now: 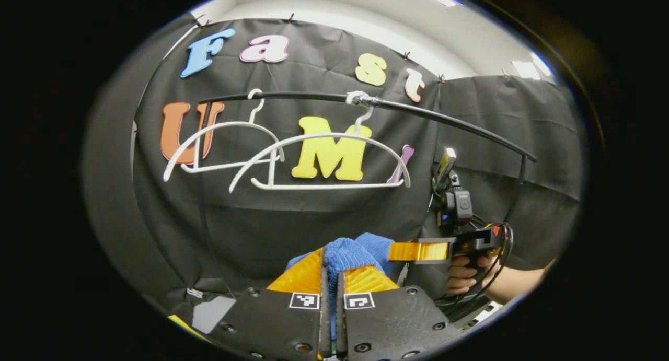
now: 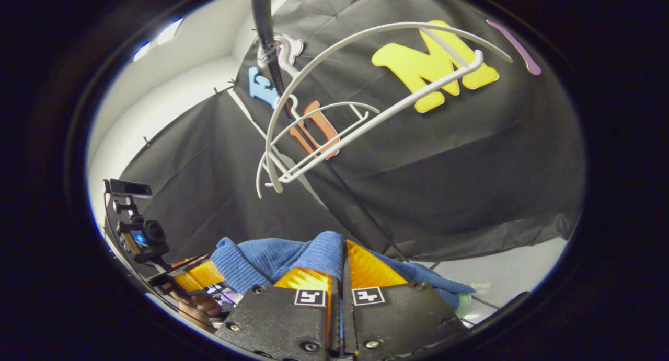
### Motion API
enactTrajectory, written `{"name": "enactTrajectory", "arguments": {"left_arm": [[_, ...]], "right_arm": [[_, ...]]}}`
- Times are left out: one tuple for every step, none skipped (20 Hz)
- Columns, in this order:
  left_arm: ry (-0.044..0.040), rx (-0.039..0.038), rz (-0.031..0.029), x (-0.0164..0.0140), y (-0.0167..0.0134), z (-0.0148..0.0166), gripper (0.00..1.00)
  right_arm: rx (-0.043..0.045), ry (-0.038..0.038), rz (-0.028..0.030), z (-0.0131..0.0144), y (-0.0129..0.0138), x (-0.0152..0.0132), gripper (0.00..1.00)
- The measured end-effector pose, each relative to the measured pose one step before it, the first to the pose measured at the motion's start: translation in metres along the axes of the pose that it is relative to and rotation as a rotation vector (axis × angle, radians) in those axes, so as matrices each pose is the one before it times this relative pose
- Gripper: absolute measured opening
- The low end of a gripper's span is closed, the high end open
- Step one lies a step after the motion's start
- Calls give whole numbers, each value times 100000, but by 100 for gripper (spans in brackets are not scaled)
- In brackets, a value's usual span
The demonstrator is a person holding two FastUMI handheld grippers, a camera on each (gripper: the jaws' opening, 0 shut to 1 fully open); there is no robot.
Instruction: Grasp the clothes on the hanger with both hands and then place them into the laundry hamper below.
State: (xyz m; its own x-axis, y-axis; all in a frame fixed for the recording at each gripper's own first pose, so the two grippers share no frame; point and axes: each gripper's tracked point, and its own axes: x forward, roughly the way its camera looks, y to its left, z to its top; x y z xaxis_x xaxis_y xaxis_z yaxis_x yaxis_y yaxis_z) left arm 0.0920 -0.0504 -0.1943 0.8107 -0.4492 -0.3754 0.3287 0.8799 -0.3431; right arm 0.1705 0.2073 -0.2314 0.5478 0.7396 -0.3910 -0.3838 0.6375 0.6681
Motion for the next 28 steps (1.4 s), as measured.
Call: {"name": "enactTrajectory", "arguments": {"left_arm": [[165, 822, 697, 83, 26, -132, 4], [534, 567, 518, 403, 105, -333, 4], [629, 431, 1185, 324, 175, -480, 4], [1389, -497, 662, 321, 152, -763, 8], [1204, -491, 1359, 245, 284, -811, 4], [1483, -705, 1013, 202, 340, -886, 4], [1225, -785, 1326, 307, 513, -837, 4], [1575, -1236, 871, 428, 502, -711, 4], [1342, -1111, 1425, 419, 659, -867, 3], [1974, -1764, 1164, 343, 541, -1069, 4], [1694, -1542, 1346, 315, 619, -1196, 3], [1494, -1145, 1144, 334, 613, -792, 4], [1429, -751, 1681, 367, 699, -759, 4], [1458, -734, 982, 605, 574, -890, 4], [1889, -1013, 1221, 617, 464, -1068, 4], [1857, -1068, 864, 634, 401, -1028, 3], [1965, -556, 1151, 623, 379, -910, 4], [1711, -379, 1183, 442, 384, -920, 4], [2153, -621, 1463, 582, 303, -987, 4], [1947, -231, 1564, 677, 397, -767, 4], [2370, -397, 1599, 655, 449, -812, 4], [2238, -401, 1468, 483, 320, -776, 0], [1901, -332, 1322, 437, 294, -807, 4], [2162, -276, 872, 501, 137, -798, 4], [1739, -219, 1325, 876, 25, -718, 4], [1610, -447, 779, 602, -597, -107, 4], [1482, -737, 882, 549, -238, -446, 4], [1597, -450, 759, 529, -25, -447, 0]], "right_arm": [[34, 603, 283, -248, -136, -157, 6], [-92, 917, 196, -233, -205, 40, 6], [348, 1039, -386, -459, -267, 174, 6], [819, 1175, -615, -469, -427, 323, 6], [741, 1392, -1075, -744, -652, 712, 6], [504, 1491, -1037, -577, -572, 630, 6], [-15, 1688, -931, -646, -526, 615, 6], [808, 1804, -768, -577, -616, 603, 6], [823, 2023, -436, -575, -537, 797, 6], [1666, 1806, -1179, -456, -717, 711, 6], [1227, 2084, -615, -735, -483, 686, 6], [1720, 1590, -1209, -460, -735, 918, 6], [1455, 1897, -2, -785, -526, 737, 6], [1879, 1573, -1062, -578, -567, 827, 6], [1159, 1777, -843, -520, -615, 954, 6], [1099, 1548, -2105, -230, -834, 767, 6], [293, 1953, -1330, -76, -752, 707, 6], [77, 2168, -1682, -243, -746, 868, 6], [579, 1953, -1450, -237, -424, 987, 6], [405, 1711, -1920, -226, -808, 799, 6], [886, 1590, -1753, -744, -536, 402, 6], [684, 1797, -1577, -557, -643, 795, 6], [1267, 1713, -1931, -766, -890, 575, 6], [503, 1782, -1322, -432, -688, 597, 6], [425, 1634, -2139, -531, -808, 684, 6], [-440, 1313, -1236, -208, -492, 368, 6], [-382, 1321, -2373, -422, -681, 440, 6], [-1089, 934, -1738, -278, -510, 443, 6]]}}
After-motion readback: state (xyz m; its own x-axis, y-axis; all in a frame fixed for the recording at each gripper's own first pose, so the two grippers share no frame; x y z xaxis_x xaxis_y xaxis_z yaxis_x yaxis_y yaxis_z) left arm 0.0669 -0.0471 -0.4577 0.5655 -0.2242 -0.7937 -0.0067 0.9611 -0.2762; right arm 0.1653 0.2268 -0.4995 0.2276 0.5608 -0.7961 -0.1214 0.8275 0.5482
